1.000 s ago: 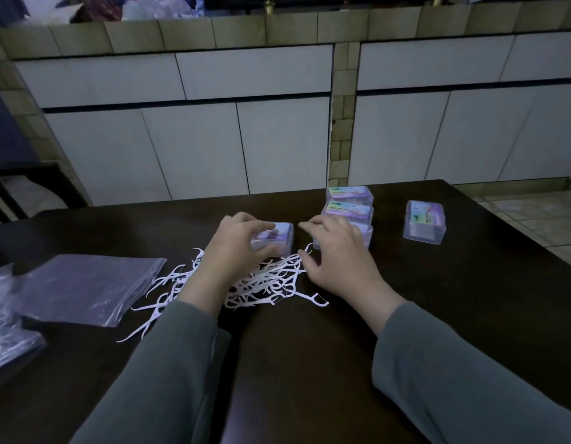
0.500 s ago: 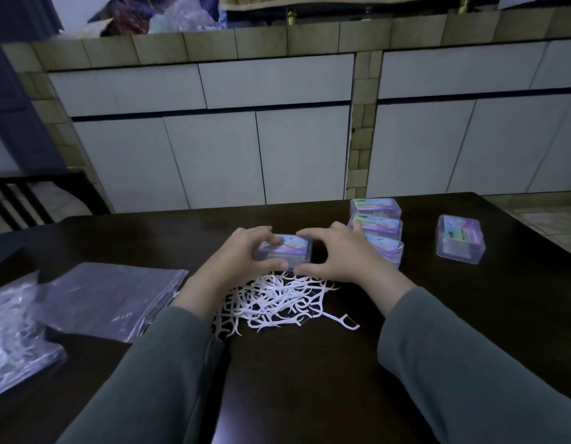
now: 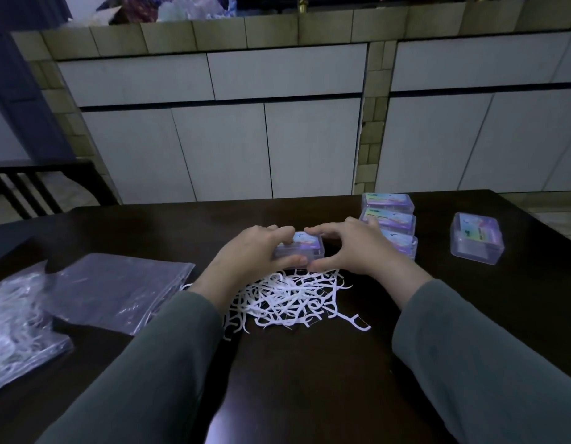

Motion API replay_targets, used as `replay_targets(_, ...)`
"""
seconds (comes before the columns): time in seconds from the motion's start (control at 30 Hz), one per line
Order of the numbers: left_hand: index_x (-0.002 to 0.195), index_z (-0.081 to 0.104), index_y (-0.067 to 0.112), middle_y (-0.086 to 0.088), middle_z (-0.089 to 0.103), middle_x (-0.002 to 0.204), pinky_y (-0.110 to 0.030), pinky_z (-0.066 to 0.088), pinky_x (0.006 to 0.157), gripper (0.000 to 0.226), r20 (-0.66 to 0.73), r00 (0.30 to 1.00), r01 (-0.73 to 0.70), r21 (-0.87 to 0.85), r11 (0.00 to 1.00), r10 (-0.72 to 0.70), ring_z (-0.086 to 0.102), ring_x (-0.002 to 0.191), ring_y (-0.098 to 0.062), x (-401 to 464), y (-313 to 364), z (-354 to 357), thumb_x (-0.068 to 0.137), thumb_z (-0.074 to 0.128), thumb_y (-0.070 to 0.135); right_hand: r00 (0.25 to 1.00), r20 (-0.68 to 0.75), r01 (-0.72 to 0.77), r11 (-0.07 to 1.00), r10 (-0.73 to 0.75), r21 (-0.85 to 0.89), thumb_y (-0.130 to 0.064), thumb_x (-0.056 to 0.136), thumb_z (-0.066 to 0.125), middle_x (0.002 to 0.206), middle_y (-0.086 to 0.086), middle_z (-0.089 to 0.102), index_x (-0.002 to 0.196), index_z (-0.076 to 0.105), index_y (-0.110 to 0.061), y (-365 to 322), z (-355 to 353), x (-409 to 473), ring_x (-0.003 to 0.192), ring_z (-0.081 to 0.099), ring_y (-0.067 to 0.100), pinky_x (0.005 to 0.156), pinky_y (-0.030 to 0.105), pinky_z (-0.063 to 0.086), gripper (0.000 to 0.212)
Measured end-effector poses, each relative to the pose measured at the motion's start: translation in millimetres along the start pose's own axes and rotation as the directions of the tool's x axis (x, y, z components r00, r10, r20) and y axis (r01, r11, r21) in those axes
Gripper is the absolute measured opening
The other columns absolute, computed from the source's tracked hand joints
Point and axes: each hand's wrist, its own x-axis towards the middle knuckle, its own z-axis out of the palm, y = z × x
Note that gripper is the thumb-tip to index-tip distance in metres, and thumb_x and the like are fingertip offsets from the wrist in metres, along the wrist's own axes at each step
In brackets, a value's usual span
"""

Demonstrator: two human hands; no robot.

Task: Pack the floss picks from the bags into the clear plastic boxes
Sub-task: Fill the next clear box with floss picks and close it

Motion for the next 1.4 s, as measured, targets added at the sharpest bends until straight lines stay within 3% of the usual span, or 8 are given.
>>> replay_targets(0.17,0.089,0.042,0.031,0.005,0.056,0.089,-0.025,0.043,0.06,0.033,-0.023,1.0,-0.007,0.053,0.999,0.009,0.052,0.073,-0.012,-1.3,3.8,1.6,0.088,0.044,0.064,1.0,0.017,0.011,1.0,-0.011,-0.01,-0.057,0.081,0.067,0.128,-0.009,0.053,0.14,0.037,-0.048,-2.0,-3.8,-4.8,0.124,0.034,0.017,0.109,0.044,0.021,0.068)
replay_targets(0.3,0.082,0.045,0.023,0.005,0.052,0.064,-0.021,0.038,0.048,0.031,-0.131,0.987,0.071,-0.15,0.986,-0.091,0.048,0.052,-0.008,-0.6,8.2,-8.3,0.095,0.045,0.052,0.999,0.013,0.039,0.999,-0.039,-0.011,-0.063,0.074,0.07,0.125,-0.011,0.056,0.137,0.037,-0.045,-1.9,2.3,-3.5,0.12,0.041,0.017,0.107,0.046,0.024,0.074)
replay_targets(0.47,0.084,0.048,0.025,0.002,0.064,0.08,-0.024,0.05,0.054,0.031,-0.031,0.979,0.176,-0.378,0.909,-0.202,0.062,0.068,-0.01,0.9,7.9,-9.7,0.089,0.052,0.056,0.999,-0.05,0.0,1.0,0.0,-0.007,-0.072,0.068,0.066,0.127,-0.006,0.056,0.14,0.032,-0.047,4.3,12.3,-2.6,0.123,0.04,0.021,0.108,0.05,0.023,0.084)
replay_targets(0.63,0.102,0.053,0.018,0.005,0.064,0.092,-0.021,0.045,0.057,0.039,-0.067,0.887,0.329,-0.602,0.728,-0.456,0.062,0.077,-0.005,16.2,6.6,-7.2,0.089,0.054,0.055,0.99,-0.142,0.013,0.999,-0.018,-0.034,-0.075,0.07,0.063,0.13,-0.015,0.059,0.144,0.029,-0.036,3.2,17.7,-9.4,0.13,0.04,0.016,0.115,0.055,0.009,0.091)
replay_targets(0.8,0.099,0.053,0.016,0.004,0.063,0.082,-0.025,0.042,0.063,0.021,-0.074,0.78,0.47,-0.586,0.66,-0.621,0.054,0.066,0.001,29.5,-5.2,1.0,0.094,0.058,0.036,0.991,-0.134,0.009,1.0,-0.011,-0.02,-0.075,0.071,0.062,0.133,-0.015,0.057,0.15,0.016,-0.035,1.5,17.9,-10.4,0.134,0.039,0.017,0.115,0.058,0.001,0.099)
replay_targets(0.97,0.114,0.055,0.018,0.004,0.06,0.103,-0.016,0.043,0.06,0.031,-0.109,0.792,0.436,-0.587,0.682,-0.6,0.055,0.081,-0.003,29.7,-7.0,9.8,0.087,0.069,0.024,0.997,-0.078,-0.018,0.992,0.008,-0.127,-0.071,0.079,0.055,0.137,0.005,0.048,0.144,0.035,-0.041,-5.6,12.2,-12.1,0.132,0.036,0.024,0.113,0.056,-0.012,0.075)
replay_targets(1.17,0.108,0.067,0.019,0.005,0.068,0.093,-0.025,0.053,0.08,0.023,-0.051,0.855,0.408,-0.548,0.73,-0.516,0.063,0.09,-0.009,24.8,-17.6,12.0,0.088,0.067,0.031,0.998,-0.056,-0.048,0.988,0.04,-0.149,-0.068,0.08,0.058,0.138,0.005,0.046,0.144,0.034,-0.04,-11.0,10.8,-12.2,0.134,0.034,0.025,0.113,0.057,-0.012,0.075)
replay_targets(1.4,0.109,0.067,0.02,0.004,0.067,0.098,-0.022,0.052,0.074,0.026,-0.102,0.864,0.381,-0.51,0.772,-0.493,0.061,0.088,-0.006,21.4,-19.2,10.2,0.089,0.065,0.036,0.998,-0.056,-0.008,0.989,0.0,-0.15,-0.073,0.077,0.057,0.138,0.003,0.048,0.149,0.025,-0.039,-6.6,9.4,-13.7,0.132,0.035,0.022,0.116,0.059,-0.005,0.086)
